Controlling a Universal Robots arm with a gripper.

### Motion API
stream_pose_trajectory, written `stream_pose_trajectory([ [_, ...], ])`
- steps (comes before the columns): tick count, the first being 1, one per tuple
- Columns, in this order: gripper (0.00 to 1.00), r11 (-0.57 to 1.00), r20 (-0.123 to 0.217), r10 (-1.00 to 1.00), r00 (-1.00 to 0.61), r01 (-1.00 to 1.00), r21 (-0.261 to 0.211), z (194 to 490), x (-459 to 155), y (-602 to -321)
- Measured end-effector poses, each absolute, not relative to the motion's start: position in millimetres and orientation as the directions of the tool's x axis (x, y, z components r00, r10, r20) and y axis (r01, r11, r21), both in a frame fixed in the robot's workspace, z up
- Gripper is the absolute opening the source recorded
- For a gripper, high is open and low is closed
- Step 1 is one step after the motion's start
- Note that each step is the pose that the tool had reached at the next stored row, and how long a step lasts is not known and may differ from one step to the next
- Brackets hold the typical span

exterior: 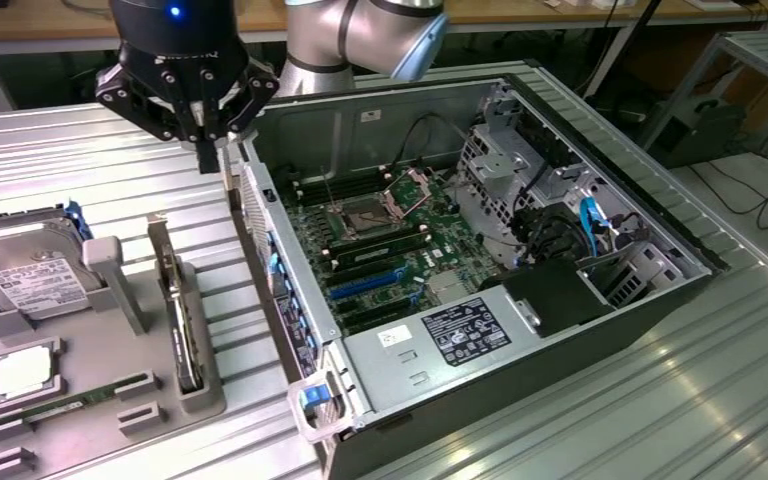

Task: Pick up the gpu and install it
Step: 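Reach for the gpu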

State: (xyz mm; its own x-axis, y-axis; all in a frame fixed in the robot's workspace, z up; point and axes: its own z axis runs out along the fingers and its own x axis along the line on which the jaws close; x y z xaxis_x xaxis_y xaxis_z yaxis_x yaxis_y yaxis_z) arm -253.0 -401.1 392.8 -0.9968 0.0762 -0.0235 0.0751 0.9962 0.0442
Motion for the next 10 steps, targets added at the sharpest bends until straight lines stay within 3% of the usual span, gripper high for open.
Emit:
stream_pose_trajectory([
  [10, 0.11, 0.996, -0.024, 0.076, -0.997, 0.075, 0.044, 392.7, -270.0, -411.3],
])
